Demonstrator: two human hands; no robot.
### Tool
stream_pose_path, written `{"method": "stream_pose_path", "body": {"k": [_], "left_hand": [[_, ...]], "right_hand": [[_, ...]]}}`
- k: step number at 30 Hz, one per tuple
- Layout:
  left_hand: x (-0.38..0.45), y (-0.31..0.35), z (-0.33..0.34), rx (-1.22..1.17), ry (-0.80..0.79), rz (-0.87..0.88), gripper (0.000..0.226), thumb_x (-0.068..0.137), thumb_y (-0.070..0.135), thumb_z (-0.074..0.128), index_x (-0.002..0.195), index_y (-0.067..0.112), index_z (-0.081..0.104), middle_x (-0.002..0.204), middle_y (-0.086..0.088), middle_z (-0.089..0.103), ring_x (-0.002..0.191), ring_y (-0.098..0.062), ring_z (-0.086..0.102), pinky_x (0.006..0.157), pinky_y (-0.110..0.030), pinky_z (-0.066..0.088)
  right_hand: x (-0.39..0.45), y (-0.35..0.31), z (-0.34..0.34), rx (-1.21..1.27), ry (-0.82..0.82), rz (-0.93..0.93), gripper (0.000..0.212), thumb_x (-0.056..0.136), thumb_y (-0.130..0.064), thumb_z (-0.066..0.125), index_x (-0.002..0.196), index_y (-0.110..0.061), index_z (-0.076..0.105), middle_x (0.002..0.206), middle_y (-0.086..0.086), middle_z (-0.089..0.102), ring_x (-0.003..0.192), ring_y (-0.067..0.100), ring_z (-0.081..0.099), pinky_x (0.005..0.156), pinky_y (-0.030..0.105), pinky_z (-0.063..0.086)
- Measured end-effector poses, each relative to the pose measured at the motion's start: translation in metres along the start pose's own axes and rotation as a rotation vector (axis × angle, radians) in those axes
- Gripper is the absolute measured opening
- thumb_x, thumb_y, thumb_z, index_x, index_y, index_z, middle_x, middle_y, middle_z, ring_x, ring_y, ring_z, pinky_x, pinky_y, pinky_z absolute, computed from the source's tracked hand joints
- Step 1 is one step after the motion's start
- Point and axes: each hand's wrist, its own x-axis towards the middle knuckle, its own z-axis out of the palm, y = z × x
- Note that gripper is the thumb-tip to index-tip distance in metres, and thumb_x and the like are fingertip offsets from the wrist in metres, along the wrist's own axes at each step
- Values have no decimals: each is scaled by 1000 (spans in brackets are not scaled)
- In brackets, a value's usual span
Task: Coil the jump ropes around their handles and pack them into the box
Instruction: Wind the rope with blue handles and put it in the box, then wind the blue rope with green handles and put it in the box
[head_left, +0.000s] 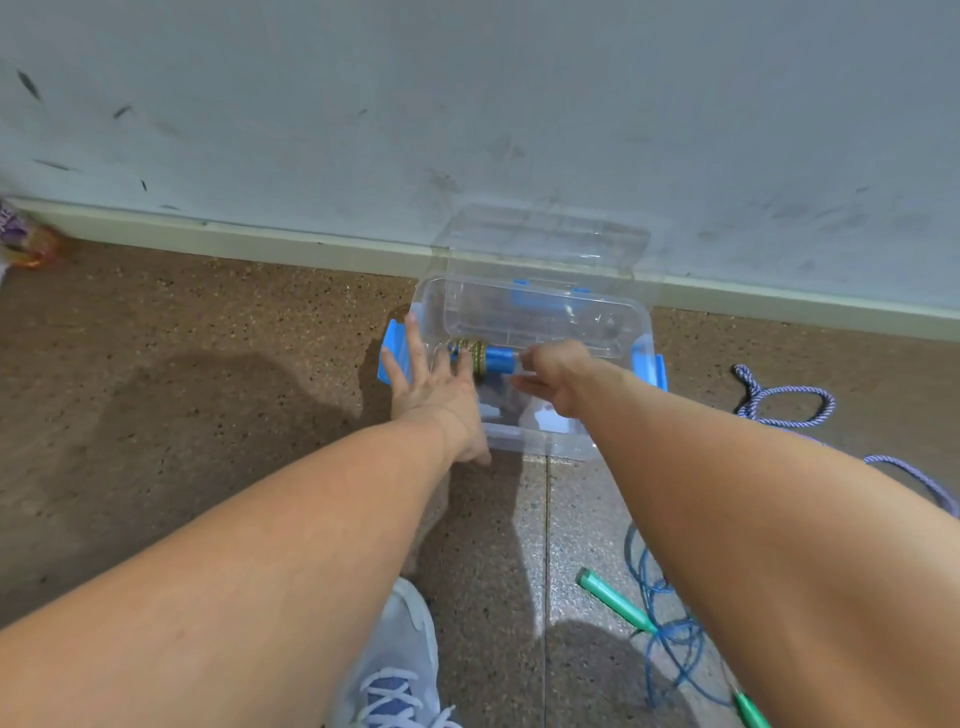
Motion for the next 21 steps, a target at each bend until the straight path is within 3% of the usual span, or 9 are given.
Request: {"method": "stream_pose_path", "body": {"k": [5,7,11,15,18,19,21], "left_hand": [[-20,6,-14,-20,-14,41,142,58,71,80,158,23,-8,166,-10,-9,139,-48,-37,110,-74,-12],[-35,15,-24,-56,11,82,136,65,65,79,158,22,-9,166,-10,-8,142,-44,-33,112,-71,-11],[-73,49,-55,-56,94,224,111,83,43,71,159,18,-6,165,-13,9,151,-37,-17,119,-61,-6],[-122,92,-92,8,110,395,90,86,40,66,157,15,17,159,-13,27,152,-35,2,122,-56,5],[-163,123,-113,175,98,492,72,86,49,66,147,21,40,150,-9,43,147,-35,18,116,-53,20],[-176,132,-119,225,98,515,69,86,52,66,144,22,44,147,-7,47,144,-34,24,114,-51,25],[-200,146,-130,280,108,556,66,87,53,66,142,22,48,142,-3,53,136,-31,39,107,-45,37]], "right_hand": [[-46,-25,-35,131,35,-125,30,95,4,51,125,0,56,105,14,59,71,16,63,63,23,59],[-71,-29,-55,220,106,-147,23,98,7,42,110,-3,59,88,16,61,54,18,61,51,23,56],[-123,-17,-100,159,259,-279,27,95,5,44,92,-13,64,86,8,67,57,19,61,52,25,53],[-166,22,-131,178,392,-273,28,91,3,45,81,-19,60,80,7,67,52,17,57,48,26,44],[-189,74,-147,184,389,-151,26,94,4,44,84,-15,59,75,8,62,46,17,56,43,23,43],[-195,96,-151,150,372,-103,25,94,3,45,85,-15,60,75,9,62,48,18,59,45,24,46],[-198,143,-153,-22,335,-29,23,90,-3,52,79,-21,61,86,8,67,68,24,66,65,33,59]]}}
